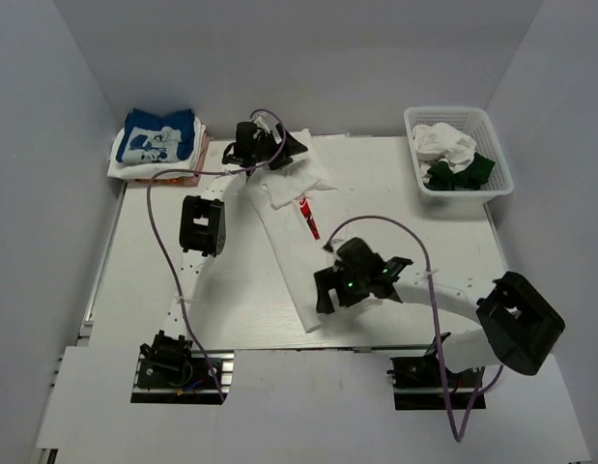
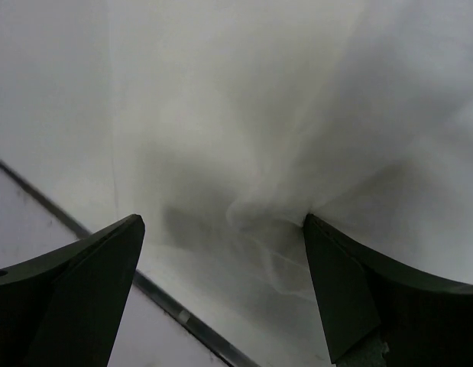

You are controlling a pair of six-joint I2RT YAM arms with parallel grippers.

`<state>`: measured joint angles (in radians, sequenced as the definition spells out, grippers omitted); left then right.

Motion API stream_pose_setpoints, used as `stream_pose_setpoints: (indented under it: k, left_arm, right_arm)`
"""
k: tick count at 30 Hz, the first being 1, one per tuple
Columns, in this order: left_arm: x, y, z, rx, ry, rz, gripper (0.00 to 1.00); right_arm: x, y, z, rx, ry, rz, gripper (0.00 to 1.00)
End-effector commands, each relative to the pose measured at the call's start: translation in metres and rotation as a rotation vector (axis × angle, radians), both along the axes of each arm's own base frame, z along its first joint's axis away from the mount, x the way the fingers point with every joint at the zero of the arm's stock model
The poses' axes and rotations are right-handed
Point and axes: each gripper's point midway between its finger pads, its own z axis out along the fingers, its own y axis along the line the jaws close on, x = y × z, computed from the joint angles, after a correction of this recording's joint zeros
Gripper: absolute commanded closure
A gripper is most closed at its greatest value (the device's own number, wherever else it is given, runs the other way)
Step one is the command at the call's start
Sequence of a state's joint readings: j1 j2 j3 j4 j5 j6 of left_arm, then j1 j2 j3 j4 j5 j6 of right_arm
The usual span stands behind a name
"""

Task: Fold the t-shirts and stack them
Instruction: Rotate the tshirt 90 degrees

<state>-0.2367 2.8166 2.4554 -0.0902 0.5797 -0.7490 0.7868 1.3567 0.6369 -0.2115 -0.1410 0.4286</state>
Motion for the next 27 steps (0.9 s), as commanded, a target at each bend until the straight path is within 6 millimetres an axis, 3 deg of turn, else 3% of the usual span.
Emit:
stream_pose_setpoints:
  k: [1, 3, 4, 10, 12, 14, 15, 18, 19, 20, 23, 24, 27]
  left_arm:
    - [-0.009, -0.038, -0.060, -0.071, 0.100, 0.018, 0.00]
    - [-0.005, -0.044, -0.066, -0.079, 0.073, 0.039, 0.00]
    - [-0.001, -0.042, -0.068, -0.082, 0.067, 0.063, 0.00]
    - [0.006, -0.045, -0.065, -0.092, 0.018, 0.099, 0.00]
    - [0.006, -0.052, -0.035, -0.162, -0.018, 0.064, 0.00]
    - [-0.001, -0.064, -0.018, -0.165, -0.050, 0.011, 0.00]
    - [-0.004, -0.072, 0.007, -0.163, -0.094, -0.009, 0.00]
    - [-0.008, -0.077, 0.045, -0.147, -0.150, -0.032, 0.00]
    - [-0.016, -0.081, 0.064, -0.159, -0.177, -0.088, 0.00]
    - [-0.024, -0.082, 0.100, -0.162, -0.231, -0.126, 0.00]
    - [-0.037, -0.077, 0.148, -0.112, -0.292, -0.157, 0.00]
    - [-0.049, -0.077, 0.183, -0.078, -0.345, -0.161, 0.00]
    - [-0.068, -0.071, 0.238, -0.038, -0.422, -0.155, 0.00]
  right_arm:
    - [-0.107, -0.011, -0.023, -0.126, 0.246, 0.344, 0.10]
    - [-0.117, 0.003, -0.016, -0.102, 0.220, 0.458, 0.10]
    - [-0.136, 0.009, -0.014, -0.112, 0.201, 0.599, 0.10]
    - [-0.164, 0.006, 0.005, -0.120, 0.139, 0.736, 0.10]
    - [-0.164, 0.008, 0.011, -0.096, 0.096, 0.732, 0.10]
    - [-0.155, 0.016, 0.019, -0.062, 0.031, 0.709, 0.10]
    - [-0.152, 0.018, 0.021, -0.062, 0.008, 0.698, 0.10]
    - [-0.134, 0.031, 0.038, -0.007, -0.108, 0.654, 0.10]
    - [-0.131, 0.027, 0.034, -0.014, -0.123, 0.632, 0.10]
    - [-0.117, 0.031, 0.047, 0.016, -0.215, 0.579, 0.10]
    - [-0.095, 0.029, 0.055, 0.030, -0.311, 0.470, 0.10]
    - [-0.086, 0.031, 0.062, 0.046, -0.340, 0.394, 0.10]
    - [-0.065, 0.018, 0.063, 0.031, -0.376, 0.203, 0.10]
